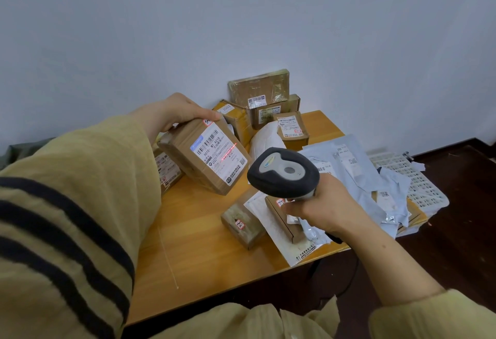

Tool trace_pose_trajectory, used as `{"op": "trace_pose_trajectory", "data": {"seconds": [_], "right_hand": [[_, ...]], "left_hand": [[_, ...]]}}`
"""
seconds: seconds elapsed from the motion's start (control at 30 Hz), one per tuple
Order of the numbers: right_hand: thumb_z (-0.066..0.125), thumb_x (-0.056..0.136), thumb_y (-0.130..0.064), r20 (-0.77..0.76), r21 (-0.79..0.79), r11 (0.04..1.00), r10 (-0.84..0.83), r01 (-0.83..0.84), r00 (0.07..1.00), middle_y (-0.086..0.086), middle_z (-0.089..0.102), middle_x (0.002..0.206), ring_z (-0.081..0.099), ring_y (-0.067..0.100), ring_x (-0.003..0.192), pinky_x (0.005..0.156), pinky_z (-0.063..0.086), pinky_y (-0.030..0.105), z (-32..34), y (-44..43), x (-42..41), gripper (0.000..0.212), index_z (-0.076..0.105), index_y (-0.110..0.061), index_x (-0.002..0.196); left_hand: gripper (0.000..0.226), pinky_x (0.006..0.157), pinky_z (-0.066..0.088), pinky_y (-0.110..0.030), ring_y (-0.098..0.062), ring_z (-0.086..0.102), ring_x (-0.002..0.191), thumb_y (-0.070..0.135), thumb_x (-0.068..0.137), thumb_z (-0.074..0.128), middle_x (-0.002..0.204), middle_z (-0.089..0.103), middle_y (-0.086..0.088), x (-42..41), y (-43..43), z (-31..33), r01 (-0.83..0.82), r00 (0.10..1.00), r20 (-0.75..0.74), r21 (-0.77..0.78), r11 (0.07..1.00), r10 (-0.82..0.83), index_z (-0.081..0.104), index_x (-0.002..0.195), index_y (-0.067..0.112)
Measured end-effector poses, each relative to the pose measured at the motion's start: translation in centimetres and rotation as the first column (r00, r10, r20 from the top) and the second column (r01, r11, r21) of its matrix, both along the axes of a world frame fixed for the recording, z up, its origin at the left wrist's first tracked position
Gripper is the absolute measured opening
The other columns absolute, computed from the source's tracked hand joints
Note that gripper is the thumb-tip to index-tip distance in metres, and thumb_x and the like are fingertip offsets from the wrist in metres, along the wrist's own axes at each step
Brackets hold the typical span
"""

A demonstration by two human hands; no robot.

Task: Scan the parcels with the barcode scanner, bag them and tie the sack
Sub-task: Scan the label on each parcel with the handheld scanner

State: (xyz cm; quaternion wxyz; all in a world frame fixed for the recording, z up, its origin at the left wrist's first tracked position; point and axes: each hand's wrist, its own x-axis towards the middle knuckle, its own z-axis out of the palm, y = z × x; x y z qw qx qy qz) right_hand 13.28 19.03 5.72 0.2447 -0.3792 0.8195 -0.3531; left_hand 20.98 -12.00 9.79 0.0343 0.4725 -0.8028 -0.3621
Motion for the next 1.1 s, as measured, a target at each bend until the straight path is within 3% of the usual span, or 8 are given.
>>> {"op": "trace_pose_trajectory", "data": {"seconds": [0.17, 0.33, 0.43, 0.53, 0.6, 0.67, 0.97, 1.1], "right_hand": [[0.075, 0.076, -0.013, 0.112, -0.057, 0.998, -0.025, 0.031, 0.993, 0.003, 0.067, 0.078, 0.063, 0.016, 0.074, 0.065, 0.051, 0.029, -0.5, -0.2, 0.0, 0.018, 0.065, -0.013, 0.091], [0.073, 0.077, -0.005, 0.351, -0.090, 0.970, -0.182, 0.226, 0.919, 0.001, 0.053, 0.044, 0.044, 0.012, 0.038, 0.044, 0.040, 0.025, -2.4, -0.5, -1.1, 0.014, 0.062, -0.004, 0.068], [0.072, 0.079, -0.004, 0.458, -0.073, 0.935, -0.278, 0.348, 0.844, 0.005, 0.053, 0.049, 0.044, 0.013, 0.040, 0.044, 0.041, 0.026, -3.9, -0.7, -1.6, 0.008, 0.067, -0.001, 0.083], [0.071, 0.079, -0.001, 0.529, -0.068, 0.905, -0.324, 0.420, 0.784, 0.009, 0.053, 0.053, 0.043, 0.011, 0.038, 0.041, 0.040, 0.023, -5.2, -1.3, -1.6, 0.007, 0.066, -0.002, 0.085], [0.070, 0.079, 0.002, 0.570, -0.056, 0.892, -0.341, 0.449, 0.748, 0.011, 0.052, 0.056, 0.043, 0.014, 0.041, 0.041, 0.039, 0.022, -5.9, -1.9, -1.5, 0.007, 0.064, -0.001, 0.082], [0.070, 0.079, 0.001, 0.586, -0.037, 0.888, -0.353, 0.459, 0.729, 0.014, 0.053, 0.059, 0.044, 0.018, 0.044, 0.042, 0.041, 0.023, -6.5, -2.6, -1.3, 0.007, 0.064, 0.001, 0.083], [0.068, 0.079, 0.003, 0.638, -0.041, 0.890, -0.326, 0.453, 0.698, 0.011, 0.051, 0.057, 0.042, 0.015, 0.042, 0.042, 0.038, 0.023, -6.8, -5.7, -1.0, 0.010, 0.060, -0.004, 0.076], [0.069, 0.082, -0.002, 0.646, -0.061, 0.885, -0.318, 0.462, 0.694, 0.009, 0.055, 0.055, 0.049, 0.011, 0.040, 0.042, 0.042, 0.022, -6.3, -6.7, -1.8, 0.008, 0.061, -0.005, 0.082]], "left_hand": [[0.053, 0.063, 0.045, -0.030, -0.017, 0.060, 0.079, 0.051, 0.069, 0.075, 0.089, 0.065, -0.004, 0.6, 0.5, -0.2, -0.024, 0.999, -0.027, 0.023, 0.999, 0.024, 0.064, 0.104, 0.013], [0.032, 0.085, 0.044, -0.038, -0.022, 0.055, 0.094, 0.041, 0.074, 0.074, 0.100, 0.062, -0.005, 3.0, 0.9, -3.9, -0.118, 0.990, -0.047, 0.228, 0.967, 0.132, 0.059, 0.094, 0.021], [0.052, 0.077, 0.046, -0.034, -0.021, 0.056, 0.094, 0.032, 0.073, 0.075, 0.108, 0.062, -0.006, 4.7, 1.5, -8.2, -0.217, 0.964, -0.067, 0.365, 0.905, 0.258, 0.055, 0.117, 0.013], [0.086, 0.089, 0.047, -0.038, -0.026, 0.053, 0.104, 0.033, 0.067, 0.080, 0.120, 0.051, -0.006, 6.2, 2.8, -12.3, -0.315, 0.908, -0.141, 0.395, 0.863, 0.395, 0.036, 0.139, 0.014], [0.108, 0.099, 0.043, -0.042, -0.034, 0.040, 0.122, 0.043, 0.061, 0.083, 0.141, 0.030, -0.013, 7.0, 3.7, -14.6, -0.389, 0.907, -0.056, 0.274, 0.880, 0.418, 0.023, 0.148, 0.020], [0.108, 0.105, 0.036, -0.045, -0.035, 0.032, 0.129, 0.042, 0.065, 0.082, 0.145, 0.019, -0.014, 7.5, 4.7, -16.6, -0.413, 0.907, -0.002, 0.196, 0.890, 0.421, 0.017, 0.150, 0.023], [0.107, 0.101, 0.040, -0.043, -0.032, 0.036, 0.129, 0.034, 0.067, 0.082, 0.144, 0.029, -0.014, 6.0, 3.4, -18.9, -0.346, 0.902, 0.353, 0.250, 0.904, 0.247, 0.016, 0.149, 0.015], [0.124, 0.105, 0.038, -0.043, -0.037, 0.032, 0.131, 0.024, 0.068, 0.083, 0.146, 0.016, -0.020, 3.1, 2.4, -18.0, -0.274, 0.885, 0.424, 0.143, 0.951, 0.192, -0.009, 0.151, 0.015]]}}
